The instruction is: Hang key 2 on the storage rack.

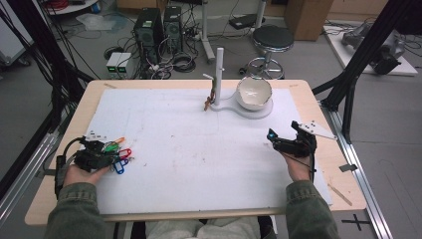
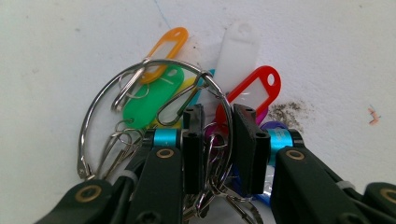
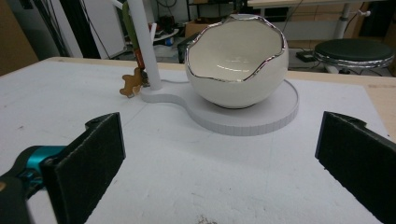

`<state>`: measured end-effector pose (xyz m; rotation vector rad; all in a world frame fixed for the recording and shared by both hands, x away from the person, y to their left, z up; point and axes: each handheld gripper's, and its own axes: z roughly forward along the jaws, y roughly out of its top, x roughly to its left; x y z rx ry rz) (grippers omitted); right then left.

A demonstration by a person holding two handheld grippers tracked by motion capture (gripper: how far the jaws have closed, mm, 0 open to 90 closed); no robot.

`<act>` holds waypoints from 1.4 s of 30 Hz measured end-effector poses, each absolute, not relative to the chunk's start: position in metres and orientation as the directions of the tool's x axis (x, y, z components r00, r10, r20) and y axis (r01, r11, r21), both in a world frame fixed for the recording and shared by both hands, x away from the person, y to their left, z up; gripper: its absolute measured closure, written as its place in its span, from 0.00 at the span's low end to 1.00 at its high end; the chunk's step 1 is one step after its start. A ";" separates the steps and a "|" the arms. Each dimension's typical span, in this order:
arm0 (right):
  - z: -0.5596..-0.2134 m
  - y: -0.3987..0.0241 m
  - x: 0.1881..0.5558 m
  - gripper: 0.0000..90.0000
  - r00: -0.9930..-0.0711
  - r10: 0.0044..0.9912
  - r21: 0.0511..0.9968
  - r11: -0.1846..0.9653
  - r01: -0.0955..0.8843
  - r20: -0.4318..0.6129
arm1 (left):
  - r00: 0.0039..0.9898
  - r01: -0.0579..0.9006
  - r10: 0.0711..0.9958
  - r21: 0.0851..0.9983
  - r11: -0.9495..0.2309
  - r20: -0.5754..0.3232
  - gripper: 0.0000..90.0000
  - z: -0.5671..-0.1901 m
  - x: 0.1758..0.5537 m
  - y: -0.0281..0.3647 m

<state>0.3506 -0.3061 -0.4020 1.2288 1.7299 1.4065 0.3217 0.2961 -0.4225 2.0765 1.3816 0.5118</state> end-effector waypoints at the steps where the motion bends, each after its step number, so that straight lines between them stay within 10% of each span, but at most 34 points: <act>1: -0.402 -0.306 0.351 0.01 -0.403 0.909 0.957 0.018 0.289 0.105 | 0.392 0.691 0.920 0.659 -0.296 0.001 0.83 -0.422 0.322 0.295; 42: -0.402 -0.307 0.350 0.01 -0.399 0.911 0.958 0.018 0.287 0.102 | 0.474 0.601 0.880 0.739 -0.304 -0.023 0.83 -0.359 0.344 0.270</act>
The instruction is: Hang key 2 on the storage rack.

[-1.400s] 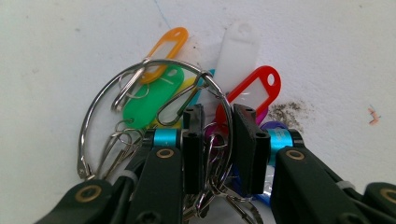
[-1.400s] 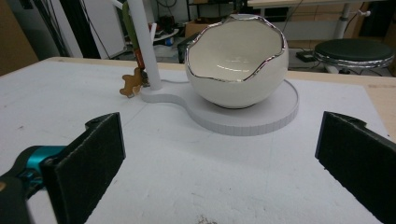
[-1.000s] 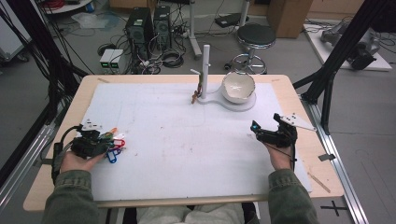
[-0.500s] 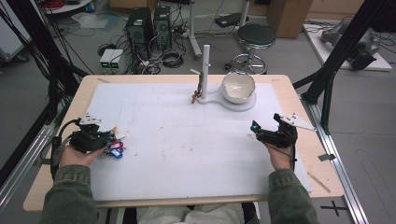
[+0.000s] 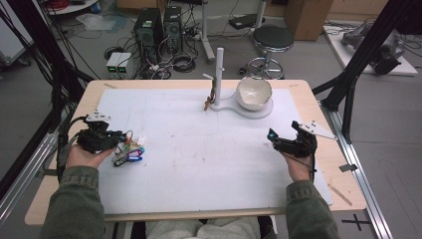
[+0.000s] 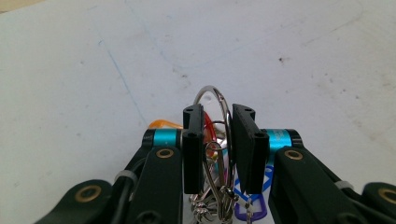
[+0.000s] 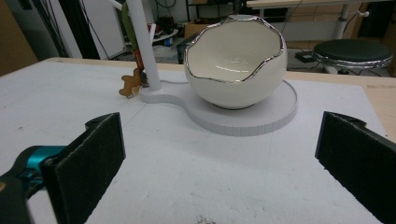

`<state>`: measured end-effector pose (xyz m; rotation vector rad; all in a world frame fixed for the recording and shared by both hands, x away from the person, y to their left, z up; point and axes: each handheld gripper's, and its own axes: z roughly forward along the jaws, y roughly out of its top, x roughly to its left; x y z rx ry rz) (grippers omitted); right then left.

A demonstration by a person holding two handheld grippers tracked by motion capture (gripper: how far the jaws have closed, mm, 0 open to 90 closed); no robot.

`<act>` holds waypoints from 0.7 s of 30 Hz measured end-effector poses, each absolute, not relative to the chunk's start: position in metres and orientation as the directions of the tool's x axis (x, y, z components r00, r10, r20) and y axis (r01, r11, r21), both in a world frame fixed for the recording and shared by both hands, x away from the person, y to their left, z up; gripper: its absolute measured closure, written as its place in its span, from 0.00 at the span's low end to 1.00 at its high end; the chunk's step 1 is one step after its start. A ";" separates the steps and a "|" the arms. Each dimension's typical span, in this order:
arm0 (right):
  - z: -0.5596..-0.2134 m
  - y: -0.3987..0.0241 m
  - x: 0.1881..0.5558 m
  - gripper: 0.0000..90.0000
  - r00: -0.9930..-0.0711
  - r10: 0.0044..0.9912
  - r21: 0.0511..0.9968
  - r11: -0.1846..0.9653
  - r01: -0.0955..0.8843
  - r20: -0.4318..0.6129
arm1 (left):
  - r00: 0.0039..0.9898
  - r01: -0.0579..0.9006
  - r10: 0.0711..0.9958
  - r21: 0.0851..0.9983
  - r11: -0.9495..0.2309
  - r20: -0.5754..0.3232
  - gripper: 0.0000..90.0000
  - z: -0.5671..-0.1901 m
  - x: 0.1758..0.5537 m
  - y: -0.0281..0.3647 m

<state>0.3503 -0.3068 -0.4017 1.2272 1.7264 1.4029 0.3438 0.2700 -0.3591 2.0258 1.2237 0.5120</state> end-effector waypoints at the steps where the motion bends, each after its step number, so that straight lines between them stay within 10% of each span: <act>1: -0.402 -0.307 0.350 0.01 -0.399 0.911 0.958 0.018 0.287 0.102 | 0.480 0.598 0.877 0.739 -0.309 -0.021 0.83 -0.358 0.345 0.269; 21: -0.402 -0.307 0.350 0.01 -0.400 0.911 0.958 0.017 0.288 0.104 | 0.564 0.521 0.825 0.781 -0.345 -0.012 0.83 -0.319 0.363 0.239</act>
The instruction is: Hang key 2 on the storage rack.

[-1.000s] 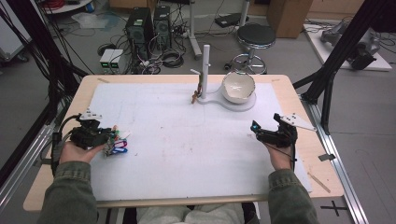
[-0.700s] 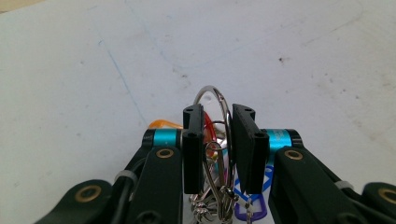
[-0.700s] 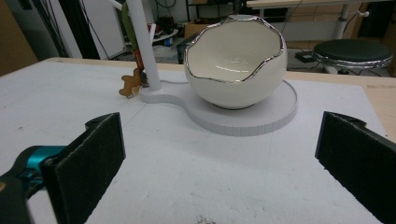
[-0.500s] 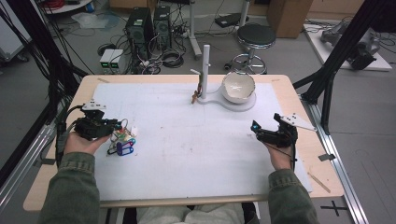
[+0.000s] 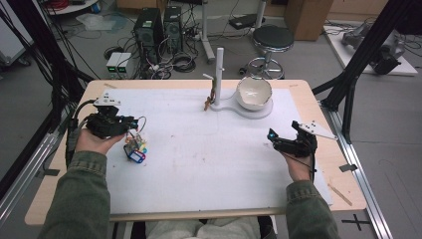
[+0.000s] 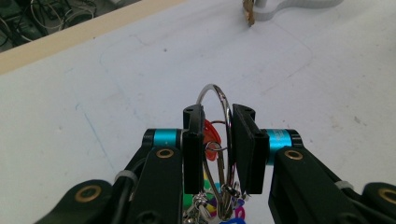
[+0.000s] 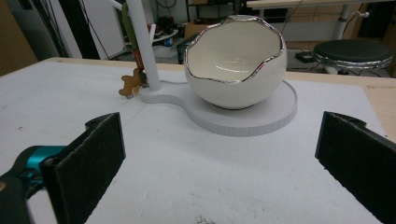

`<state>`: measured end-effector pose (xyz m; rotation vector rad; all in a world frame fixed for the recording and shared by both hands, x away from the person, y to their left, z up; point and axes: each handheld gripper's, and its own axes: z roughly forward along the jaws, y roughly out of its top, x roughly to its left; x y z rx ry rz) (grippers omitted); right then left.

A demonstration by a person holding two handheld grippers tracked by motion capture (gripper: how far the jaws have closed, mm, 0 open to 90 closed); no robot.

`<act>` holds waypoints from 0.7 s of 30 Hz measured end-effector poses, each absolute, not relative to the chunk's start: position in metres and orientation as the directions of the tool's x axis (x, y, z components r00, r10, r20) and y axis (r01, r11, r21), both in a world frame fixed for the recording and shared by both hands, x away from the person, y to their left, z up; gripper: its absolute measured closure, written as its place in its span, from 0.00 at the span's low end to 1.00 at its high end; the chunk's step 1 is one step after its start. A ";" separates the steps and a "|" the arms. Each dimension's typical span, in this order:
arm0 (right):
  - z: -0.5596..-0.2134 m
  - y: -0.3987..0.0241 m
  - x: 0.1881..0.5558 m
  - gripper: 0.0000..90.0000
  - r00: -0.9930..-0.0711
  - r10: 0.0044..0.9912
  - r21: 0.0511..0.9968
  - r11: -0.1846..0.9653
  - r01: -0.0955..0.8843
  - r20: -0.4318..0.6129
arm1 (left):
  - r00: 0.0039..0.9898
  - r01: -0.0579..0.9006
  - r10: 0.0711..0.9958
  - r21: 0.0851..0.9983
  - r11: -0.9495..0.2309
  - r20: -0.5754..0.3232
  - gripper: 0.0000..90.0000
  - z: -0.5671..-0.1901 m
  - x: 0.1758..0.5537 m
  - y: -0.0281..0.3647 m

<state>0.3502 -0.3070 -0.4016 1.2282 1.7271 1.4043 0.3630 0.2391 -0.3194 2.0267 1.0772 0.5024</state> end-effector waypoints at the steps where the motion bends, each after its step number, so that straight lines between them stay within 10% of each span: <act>1: -0.402 -0.307 0.350 0.01 -0.400 0.911 0.957 0.016 0.288 0.105 | 0.568 0.518 0.823 0.781 -0.348 -0.010 0.83 -0.317 0.364 0.237; 21: -0.402 -0.308 0.350 0.01 -0.400 0.910 0.958 0.016 0.287 0.104 | 0.657 0.475 0.754 0.770 -0.427 0.013 0.83 -0.275 0.389 0.203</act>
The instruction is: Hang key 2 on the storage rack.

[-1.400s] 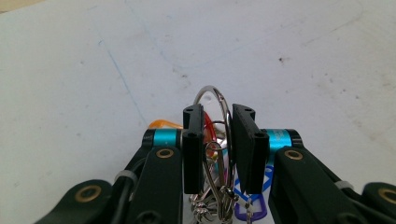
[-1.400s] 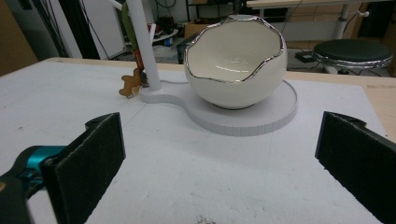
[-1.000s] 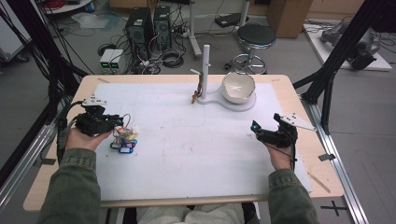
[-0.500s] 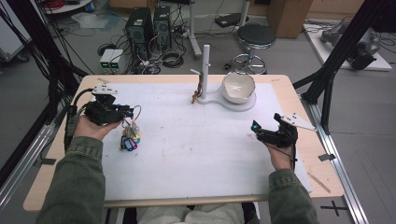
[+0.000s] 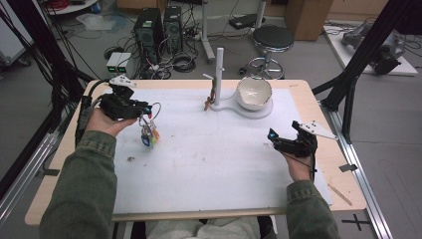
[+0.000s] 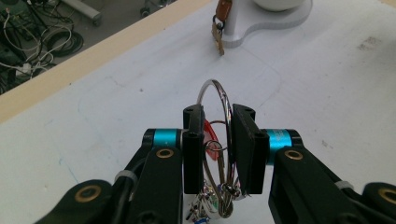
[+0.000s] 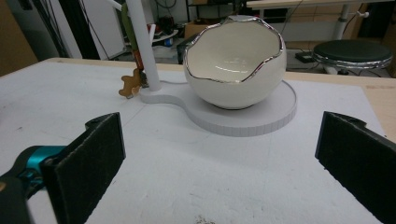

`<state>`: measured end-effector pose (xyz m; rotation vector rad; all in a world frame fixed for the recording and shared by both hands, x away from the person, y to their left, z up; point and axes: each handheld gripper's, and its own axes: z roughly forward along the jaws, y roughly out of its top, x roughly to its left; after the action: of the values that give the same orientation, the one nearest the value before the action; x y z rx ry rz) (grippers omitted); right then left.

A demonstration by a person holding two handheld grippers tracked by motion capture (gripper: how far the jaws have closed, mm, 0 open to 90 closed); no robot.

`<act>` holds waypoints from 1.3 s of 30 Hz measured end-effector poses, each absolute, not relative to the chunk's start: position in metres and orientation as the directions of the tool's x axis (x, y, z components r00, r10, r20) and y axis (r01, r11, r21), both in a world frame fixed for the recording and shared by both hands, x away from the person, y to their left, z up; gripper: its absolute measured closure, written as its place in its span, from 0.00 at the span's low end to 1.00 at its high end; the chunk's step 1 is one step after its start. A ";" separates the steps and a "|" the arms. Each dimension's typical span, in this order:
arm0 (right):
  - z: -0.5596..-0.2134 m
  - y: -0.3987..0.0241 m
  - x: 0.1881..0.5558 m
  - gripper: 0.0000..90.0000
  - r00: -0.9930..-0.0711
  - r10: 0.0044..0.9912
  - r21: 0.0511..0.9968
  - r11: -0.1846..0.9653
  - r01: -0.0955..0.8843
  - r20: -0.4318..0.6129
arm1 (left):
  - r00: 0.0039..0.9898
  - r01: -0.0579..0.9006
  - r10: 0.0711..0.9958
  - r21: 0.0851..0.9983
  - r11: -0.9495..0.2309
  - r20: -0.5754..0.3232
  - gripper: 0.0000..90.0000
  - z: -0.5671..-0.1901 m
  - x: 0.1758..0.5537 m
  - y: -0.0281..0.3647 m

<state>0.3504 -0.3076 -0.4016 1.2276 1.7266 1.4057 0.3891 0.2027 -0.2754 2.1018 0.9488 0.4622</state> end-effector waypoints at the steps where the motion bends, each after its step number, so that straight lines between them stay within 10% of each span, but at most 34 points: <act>1: -0.402 -0.308 0.350 0.01 -0.400 0.911 0.958 0.019 0.288 0.103 | 0.662 0.470 0.750 0.772 -0.428 0.014 0.83 -0.273 0.390 0.201; 39: -0.401 -0.310 0.349 0.01 -0.401 0.910 0.959 0.014 0.282 0.105 | 0.761 0.396 0.649 0.787 -0.473 0.006 0.83 -0.221 0.436 0.125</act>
<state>0.3486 -0.3097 -0.4010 1.2246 1.7225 1.4109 0.4359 0.1247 -0.2207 2.1262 0.7792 0.3876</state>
